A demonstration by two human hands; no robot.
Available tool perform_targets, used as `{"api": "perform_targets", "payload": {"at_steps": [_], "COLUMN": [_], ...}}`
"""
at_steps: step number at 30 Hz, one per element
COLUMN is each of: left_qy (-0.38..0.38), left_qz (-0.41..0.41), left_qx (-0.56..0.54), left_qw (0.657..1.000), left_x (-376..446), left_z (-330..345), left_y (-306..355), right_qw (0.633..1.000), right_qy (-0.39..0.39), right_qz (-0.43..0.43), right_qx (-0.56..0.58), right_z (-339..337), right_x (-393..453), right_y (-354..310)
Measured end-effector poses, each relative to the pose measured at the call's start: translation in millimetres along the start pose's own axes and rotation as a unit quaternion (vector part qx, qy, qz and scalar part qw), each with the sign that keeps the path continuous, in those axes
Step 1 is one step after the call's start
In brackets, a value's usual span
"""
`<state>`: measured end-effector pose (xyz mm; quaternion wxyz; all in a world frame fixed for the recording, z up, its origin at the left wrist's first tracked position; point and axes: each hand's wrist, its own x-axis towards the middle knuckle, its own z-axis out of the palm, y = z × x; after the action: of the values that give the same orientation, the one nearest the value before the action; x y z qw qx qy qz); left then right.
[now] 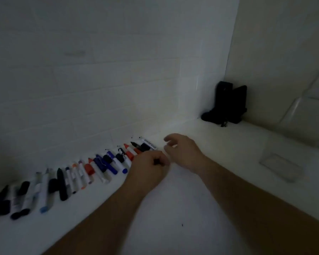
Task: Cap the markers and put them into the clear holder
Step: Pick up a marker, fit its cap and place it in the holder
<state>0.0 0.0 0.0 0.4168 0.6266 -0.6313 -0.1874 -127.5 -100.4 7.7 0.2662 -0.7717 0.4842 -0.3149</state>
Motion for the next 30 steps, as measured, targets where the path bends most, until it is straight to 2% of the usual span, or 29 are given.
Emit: {"api": "perform_targets", "payload": {"at_steps": [2,7,10,12,14,16,18,21,23,25,28,30], "left_qy": [0.017,0.022,0.021,0.012,0.002,-0.002,-0.004,-0.013,0.002,0.010,-0.024,-0.063], "left_qz": [-0.005,0.002,-0.009,0.006,0.039,0.081,0.119,0.184,0.210,0.189,0.061,-0.017], "left_qx": [-0.019,-0.021,-0.007,0.016,0.054,0.103,0.130,0.153,0.169,0.219,0.316,0.392], "left_qw": [1.000,1.000,1.000,1.000,0.998,0.991,0.984,0.971,0.963,0.957,0.946,0.918], "left_x": [3,7,7,5,4,2,-1,-6,-5,12,57,84], "left_z": [0,1,1,1,2,3,3,8,6,-8,-41,-54], "left_y": [-2,-7,-7,-6,-6,-8,-9,-2,6,14,15,11], "right_qw": [0.996,0.999,0.993,0.976,0.950,0.936,0.943,0.971,0.978,0.980,0.985,0.988], "right_qy": [-0.022,-0.050,-0.041,-0.054,-0.073,-0.073,-0.043,0.046,0.061,0.047,0.038,0.038], "right_qz": [0.028,-0.003,-0.036,-0.047,-0.030,-0.002,-0.005,-0.037,-0.045,-0.048,-0.041,-0.037], "right_qx": [0.080,0.004,-0.104,-0.204,-0.303,-0.344,-0.329,-0.232,-0.194,-0.187,-0.163,-0.147], "right_z": [15,26,15,-2,-22,-36,-44,-52,-55,-56,-57,-59], "right_x": [15,34,30,21,4,-18,-39,-54,-55,-56,-54,-55], "right_y": [-7,-3,4,11,21,39,54,67,68,67,68,67]}}
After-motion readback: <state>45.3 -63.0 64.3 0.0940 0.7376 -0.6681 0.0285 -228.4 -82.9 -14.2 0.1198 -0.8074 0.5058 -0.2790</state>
